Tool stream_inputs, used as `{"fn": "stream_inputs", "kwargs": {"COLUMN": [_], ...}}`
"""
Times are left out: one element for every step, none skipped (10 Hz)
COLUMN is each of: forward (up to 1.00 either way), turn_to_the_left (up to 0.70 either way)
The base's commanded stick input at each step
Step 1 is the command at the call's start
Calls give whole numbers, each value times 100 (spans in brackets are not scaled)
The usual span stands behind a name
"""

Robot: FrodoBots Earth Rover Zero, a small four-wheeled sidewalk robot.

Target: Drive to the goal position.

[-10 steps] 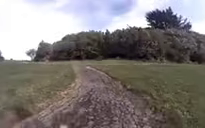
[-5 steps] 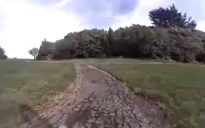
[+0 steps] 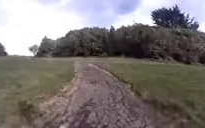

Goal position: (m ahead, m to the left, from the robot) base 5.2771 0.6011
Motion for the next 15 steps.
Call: {"fn": "stream_inputs", "kwargs": {"forward": [85,85,85,85,85,85,85,85,85,85,85,85,85,85,85], "turn_to_the_left": [0,0,0,0,0,0,0,0,0,0,0,0,0,0,0]}}
